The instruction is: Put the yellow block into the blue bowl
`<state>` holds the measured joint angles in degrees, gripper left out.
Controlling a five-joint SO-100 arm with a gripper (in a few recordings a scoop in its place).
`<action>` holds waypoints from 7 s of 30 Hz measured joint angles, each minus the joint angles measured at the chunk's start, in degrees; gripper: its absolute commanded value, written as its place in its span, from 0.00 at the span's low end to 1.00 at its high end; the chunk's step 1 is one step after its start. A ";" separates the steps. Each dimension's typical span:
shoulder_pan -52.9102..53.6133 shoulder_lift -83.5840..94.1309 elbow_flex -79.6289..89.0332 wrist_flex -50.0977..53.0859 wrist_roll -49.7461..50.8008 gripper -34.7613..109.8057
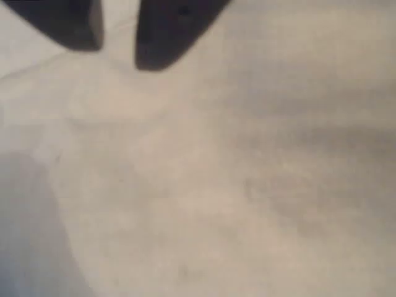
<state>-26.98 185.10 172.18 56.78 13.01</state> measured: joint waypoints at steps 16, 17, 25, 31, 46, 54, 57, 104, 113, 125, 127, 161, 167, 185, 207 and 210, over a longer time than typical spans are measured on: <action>0.00 0.00 0.00 0.00 0.00 0.24; 0.00 0.00 0.00 0.00 0.00 0.24; 0.00 0.00 0.00 0.00 0.00 0.24; 0.00 0.00 -0.97 -0.26 0.00 0.24; 4.04 -57.66 -55.72 3.16 -11.69 0.24; 10.90 -88.15 -89.56 18.11 -28.74 0.24; 13.62 -92.99 -98.17 23.64 -37.88 0.24; 37.27 -129.90 -119.53 25.05 -94.39 0.47; 37.00 -134.74 -119.53 21.09 -94.39 0.47; 36.47 -137.46 -119.62 17.05 -94.39 0.23; 36.39 -137.46 -119.62 16.96 -94.39 0.25; 4.31 -110.13 -119.62 26.72 -79.98 0.24; -4.39 -111.80 -119.62 18.90 -77.17 0.24; -5.45 -123.84 -119.62 7.65 -77.26 0.38; -5.45 -102.92 -119.62 28.74 -69.87 0.24; -5.45 -97.47 -119.62 31.90 -66.09 0.24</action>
<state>-32.43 87.63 52.56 88.68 -53.09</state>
